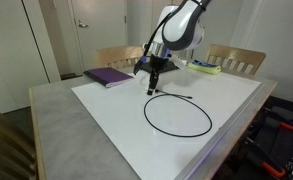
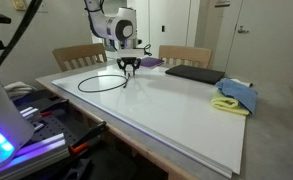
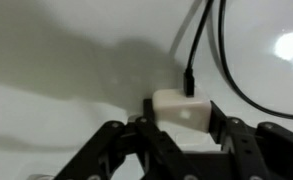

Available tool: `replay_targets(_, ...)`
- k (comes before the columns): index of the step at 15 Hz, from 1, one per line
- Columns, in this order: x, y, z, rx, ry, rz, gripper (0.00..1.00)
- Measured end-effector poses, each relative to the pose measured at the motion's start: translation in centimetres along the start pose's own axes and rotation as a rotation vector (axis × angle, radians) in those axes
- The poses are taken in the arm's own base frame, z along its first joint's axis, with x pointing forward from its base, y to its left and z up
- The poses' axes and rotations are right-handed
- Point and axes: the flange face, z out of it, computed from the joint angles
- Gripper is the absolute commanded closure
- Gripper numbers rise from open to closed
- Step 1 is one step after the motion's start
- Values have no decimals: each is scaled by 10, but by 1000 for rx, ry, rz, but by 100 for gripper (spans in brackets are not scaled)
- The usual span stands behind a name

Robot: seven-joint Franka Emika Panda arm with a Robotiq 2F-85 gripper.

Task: Fold the charging cable

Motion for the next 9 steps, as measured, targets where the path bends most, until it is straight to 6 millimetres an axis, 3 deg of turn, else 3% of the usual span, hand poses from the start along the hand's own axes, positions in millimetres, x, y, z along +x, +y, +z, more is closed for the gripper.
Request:
replay_targets(7, 13, -3, 2, 60, -18, -116, 72)
replay_targets(8, 14, -6, 2, 72, -34, -122, 47)
replay_targets(9, 14, -8, 2, 83, -48, -125, 47)
